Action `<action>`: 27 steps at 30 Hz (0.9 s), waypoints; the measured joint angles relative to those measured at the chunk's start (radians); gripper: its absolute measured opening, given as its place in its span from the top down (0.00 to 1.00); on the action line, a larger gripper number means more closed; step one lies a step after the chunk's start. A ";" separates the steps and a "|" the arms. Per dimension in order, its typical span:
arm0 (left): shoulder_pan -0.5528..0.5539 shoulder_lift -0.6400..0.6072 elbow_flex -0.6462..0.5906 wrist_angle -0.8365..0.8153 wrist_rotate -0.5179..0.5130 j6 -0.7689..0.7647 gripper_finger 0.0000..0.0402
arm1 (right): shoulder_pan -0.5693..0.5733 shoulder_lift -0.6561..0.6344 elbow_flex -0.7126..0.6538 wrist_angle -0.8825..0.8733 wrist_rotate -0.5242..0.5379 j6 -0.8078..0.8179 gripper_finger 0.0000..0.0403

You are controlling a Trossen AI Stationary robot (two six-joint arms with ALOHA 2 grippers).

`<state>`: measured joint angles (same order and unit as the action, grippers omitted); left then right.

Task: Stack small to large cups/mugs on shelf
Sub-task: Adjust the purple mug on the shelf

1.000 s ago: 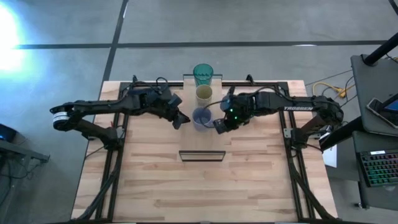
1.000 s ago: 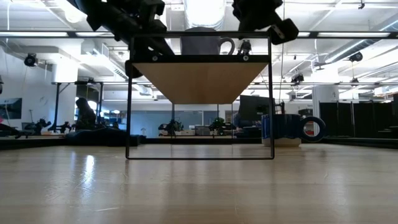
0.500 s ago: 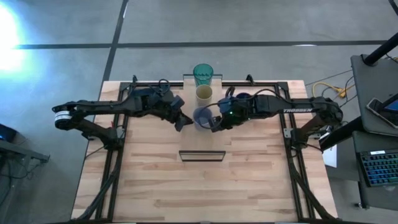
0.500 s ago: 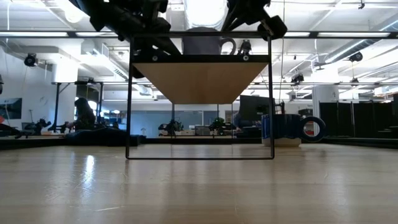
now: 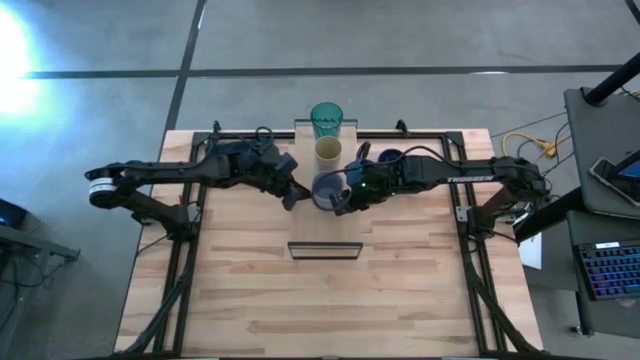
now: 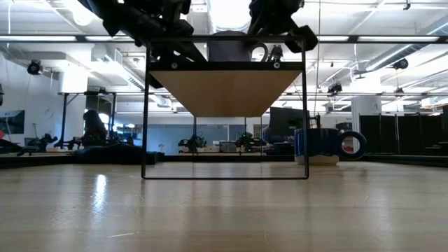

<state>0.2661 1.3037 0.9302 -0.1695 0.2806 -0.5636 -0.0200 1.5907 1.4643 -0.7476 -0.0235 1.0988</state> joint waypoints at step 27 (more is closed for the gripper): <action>0.000 0.015 0.000 0.008 -0.025 0.002 0.82 | -0.026 0.002 0.000 -0.001 0.033 -0.028 0.98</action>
<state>0.2661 1.3182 0.9306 -0.1612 0.2554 -0.5617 -0.0457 1.5925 1.4639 -0.7490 0.0097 1.0708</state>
